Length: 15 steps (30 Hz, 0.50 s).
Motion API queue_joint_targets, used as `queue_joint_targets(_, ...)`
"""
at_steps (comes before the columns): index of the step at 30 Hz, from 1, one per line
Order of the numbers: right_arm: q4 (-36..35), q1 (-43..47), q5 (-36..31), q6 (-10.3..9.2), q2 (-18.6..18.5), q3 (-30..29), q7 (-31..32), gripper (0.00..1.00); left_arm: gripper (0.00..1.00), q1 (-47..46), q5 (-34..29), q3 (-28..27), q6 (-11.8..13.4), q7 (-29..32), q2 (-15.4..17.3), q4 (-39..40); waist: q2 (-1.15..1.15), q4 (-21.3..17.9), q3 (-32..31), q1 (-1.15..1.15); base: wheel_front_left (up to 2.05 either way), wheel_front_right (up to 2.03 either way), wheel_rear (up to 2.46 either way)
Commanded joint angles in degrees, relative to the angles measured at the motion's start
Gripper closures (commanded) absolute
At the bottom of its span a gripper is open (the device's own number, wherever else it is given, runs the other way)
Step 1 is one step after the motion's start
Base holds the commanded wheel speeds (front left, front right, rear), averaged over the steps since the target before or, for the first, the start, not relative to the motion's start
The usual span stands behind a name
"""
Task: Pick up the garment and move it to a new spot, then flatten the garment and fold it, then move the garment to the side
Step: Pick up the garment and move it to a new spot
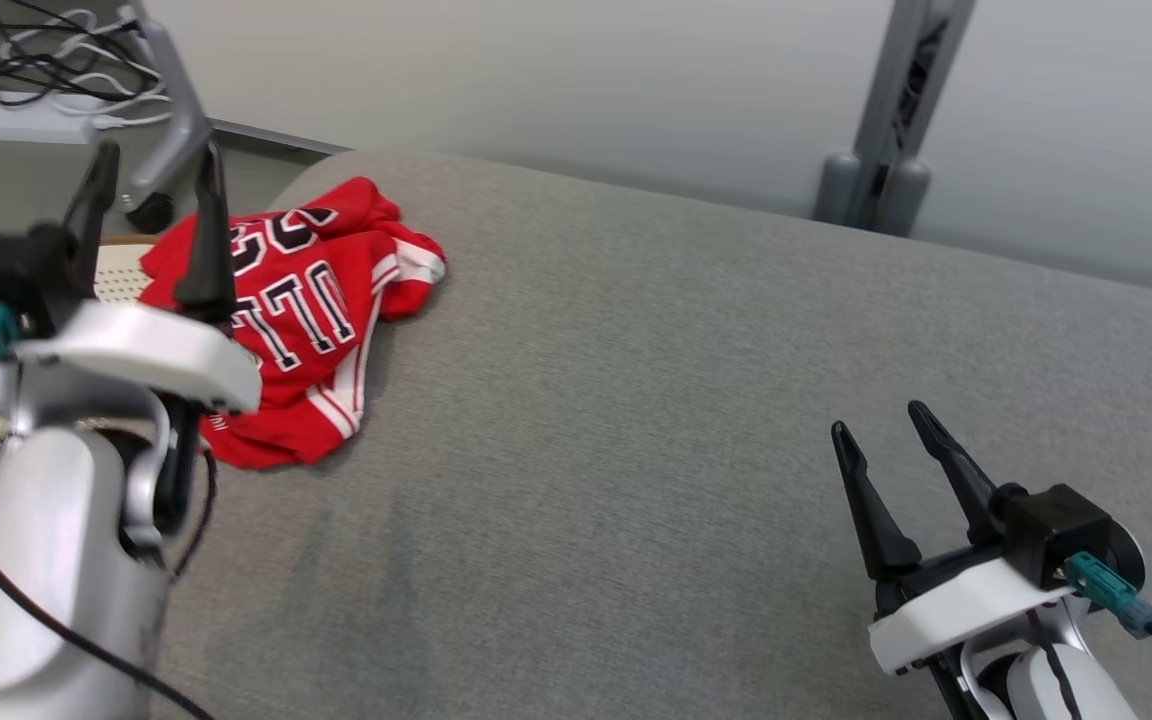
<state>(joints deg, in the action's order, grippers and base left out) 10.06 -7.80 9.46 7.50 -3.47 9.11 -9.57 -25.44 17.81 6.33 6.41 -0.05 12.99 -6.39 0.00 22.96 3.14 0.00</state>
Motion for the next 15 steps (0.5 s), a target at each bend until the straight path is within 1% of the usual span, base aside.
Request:
queue_joint_targets(1, -0.68, -0.93, -0.58, -0.02, -0.55, 0.12, 0.29, 0.00, 0.00, -2.90, 0.77, -0.49, -0.73, 1.73, 0.78, -1.99, 0.00, -2.76, 2.39, 0.00, 0.00, 0.00, 0.00)
queue_joint_targets(4, -1.87, -1.85, -0.27, -0.02, -0.96, 0.80, 0.64, 0.00, 0.00, -7.84, 1.76, -0.62, -1.80, 4.95, 1.90, -7.20, 0.00, -5.40, 4.64, 0.00, 0.00, 0.00, 0.00)
queue_joint_targets(9, -3.74, -3.65, 0.06, -0.02, -2.09, 1.78, 1.13, 0.00, 0.00, -13.32, 3.67, -1.47, -3.43, 9.36, 3.99, -18.49, 0.00, -9.53, 9.32, 0.00, 0.00, 0.00, 0.00)
queue_joint_targets(13, -5.09, -5.05, 0.56, -0.02, -3.28, 2.70, 1.55, 0.00, 0.00, -16.12, 5.96, -2.49, -4.44, 13.25, 4.97, -27.75, 0.00, -11.73, 13.06, 0.00, 0.00, 0.00, 0.00)
queue_joint_targets(14, -5.09, -5.05, 0.56, -0.02, -3.28, 2.70, 1.55, 0.00, 0.00, -16.12, 5.96, -2.49, -4.44, 13.25, 4.97, -27.75, 0.00, -11.73, 13.06, 0.00, 0.00, 0.00, 0.00)
queue_joint_targets(15, -5.34, -5.36, 0.66, -0.01, -3.60, 2.97, 1.58, 0.00, 0.00, -16.59, 6.22, -2.69, -4.66, 14.04, 5.52, -29.86, 0.00, -12.17, 13.92, 0.00, 0.00, 0.00, 0.00)
